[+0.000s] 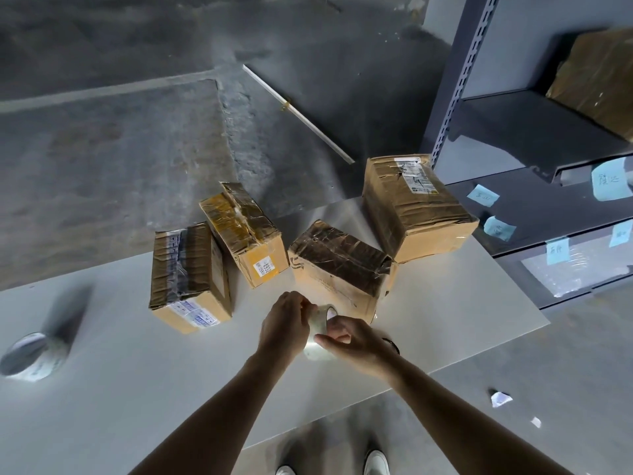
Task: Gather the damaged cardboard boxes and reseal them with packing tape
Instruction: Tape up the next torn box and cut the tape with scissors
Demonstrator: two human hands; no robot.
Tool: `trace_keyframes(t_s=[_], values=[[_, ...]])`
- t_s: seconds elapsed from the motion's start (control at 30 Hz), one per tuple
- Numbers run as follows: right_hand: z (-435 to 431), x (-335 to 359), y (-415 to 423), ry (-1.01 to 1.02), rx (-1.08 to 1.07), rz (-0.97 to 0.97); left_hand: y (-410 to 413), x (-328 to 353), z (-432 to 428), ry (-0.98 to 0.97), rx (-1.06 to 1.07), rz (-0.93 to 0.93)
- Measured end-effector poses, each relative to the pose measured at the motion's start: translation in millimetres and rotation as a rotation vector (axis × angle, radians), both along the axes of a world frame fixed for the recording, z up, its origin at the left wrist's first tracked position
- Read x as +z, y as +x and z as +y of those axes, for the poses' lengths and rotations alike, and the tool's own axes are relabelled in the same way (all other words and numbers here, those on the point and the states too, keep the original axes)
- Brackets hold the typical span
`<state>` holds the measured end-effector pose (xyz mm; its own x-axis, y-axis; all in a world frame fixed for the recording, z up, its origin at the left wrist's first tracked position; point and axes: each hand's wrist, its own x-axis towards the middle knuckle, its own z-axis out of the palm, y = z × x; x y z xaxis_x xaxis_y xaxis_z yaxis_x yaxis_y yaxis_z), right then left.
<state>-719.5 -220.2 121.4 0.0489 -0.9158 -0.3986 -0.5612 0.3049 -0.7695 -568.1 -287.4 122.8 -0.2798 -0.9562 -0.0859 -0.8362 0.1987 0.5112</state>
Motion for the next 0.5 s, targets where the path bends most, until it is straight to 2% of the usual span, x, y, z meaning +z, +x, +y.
trace_keyframes(t_s=[0.17,0.37,0.5], values=[[-7,15,16,-0.003,-0.016,-0.098,9,13,2,-0.069,0.024,-0.022],[-3,29,21,-0.069,-0.084,-0.205,10,17,-3,-0.126,-0.008,0.148],[-5,28,23,0.015,-0.241,-0.327,5,22,-3,-0.172,0.013,0.227]])
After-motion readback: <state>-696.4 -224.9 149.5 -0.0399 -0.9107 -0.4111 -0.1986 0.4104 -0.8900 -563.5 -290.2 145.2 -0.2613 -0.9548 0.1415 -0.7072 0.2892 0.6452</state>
